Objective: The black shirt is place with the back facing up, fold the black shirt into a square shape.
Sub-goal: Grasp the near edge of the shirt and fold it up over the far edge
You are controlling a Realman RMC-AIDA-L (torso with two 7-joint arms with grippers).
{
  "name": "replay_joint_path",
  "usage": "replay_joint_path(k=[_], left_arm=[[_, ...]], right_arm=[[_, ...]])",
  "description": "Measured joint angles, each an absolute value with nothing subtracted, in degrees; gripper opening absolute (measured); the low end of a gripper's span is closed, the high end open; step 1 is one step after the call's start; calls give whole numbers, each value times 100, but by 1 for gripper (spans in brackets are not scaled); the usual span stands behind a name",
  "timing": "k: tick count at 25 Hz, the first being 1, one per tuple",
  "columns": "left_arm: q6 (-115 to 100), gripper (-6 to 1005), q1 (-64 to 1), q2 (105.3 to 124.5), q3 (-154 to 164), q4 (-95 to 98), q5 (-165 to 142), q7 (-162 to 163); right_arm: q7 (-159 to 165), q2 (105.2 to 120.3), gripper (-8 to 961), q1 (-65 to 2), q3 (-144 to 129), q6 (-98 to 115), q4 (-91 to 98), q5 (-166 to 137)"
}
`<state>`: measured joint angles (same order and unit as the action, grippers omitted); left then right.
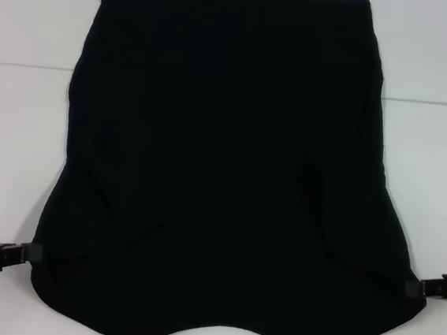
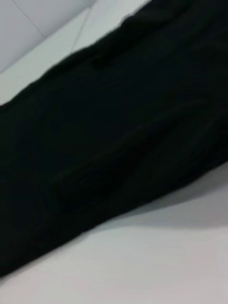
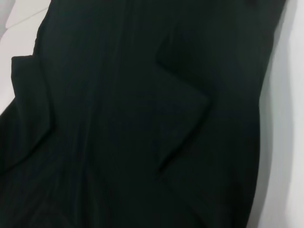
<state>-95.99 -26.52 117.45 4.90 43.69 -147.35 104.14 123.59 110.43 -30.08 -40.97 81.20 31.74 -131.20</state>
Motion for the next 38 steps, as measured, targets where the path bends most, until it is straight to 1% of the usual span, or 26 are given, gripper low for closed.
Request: replay_joint_path(k=[6,10,15,16,24,28,30,34,38], left_arm=[[-10192,39,-2442,11708,186,4412,-14716,10388],[-10415,39,-2197,11740,99,4479,-14709,10351],[-10775,38,-1986,11752,4,4570,-14733,10266],[-11133,38,-1869,11778,0,4618,-14772,10100],[-11459,39,-1609,11862,19,4656,-14857,9969],[-11477,39,-1636,11873,9,4643,-14851,9971],[-11482,39,-1783,11839,-35,4607,-14816,10038],[-11461,39,-2207,11703,-125,4466,-14609,10293],[-11168,38,-2735,11498,-131,4085,-14256,10674]], right_arm=[[11762,10985,43,-2660,-3553,8538,3181,-13139],[11188,10969,43,-2340,-3187,8795,3182,-13149],[10453,10912,43,-1887,-2825,9214,3177,-13151],[10355,10909,43,-1815,-2808,9303,3176,-13155],[9894,10907,43,-1440,-2690,9718,3179,-13158],[9819,10906,43,-1484,-2502,9920,3182,-13151],[9790,10907,44,-1596,-2348,10027,3182,-13137],[9820,10896,44,-1991,-1923,10056,3215,-13123],[9831,10890,44,-2439,-1610,9817,3232,-13121]])
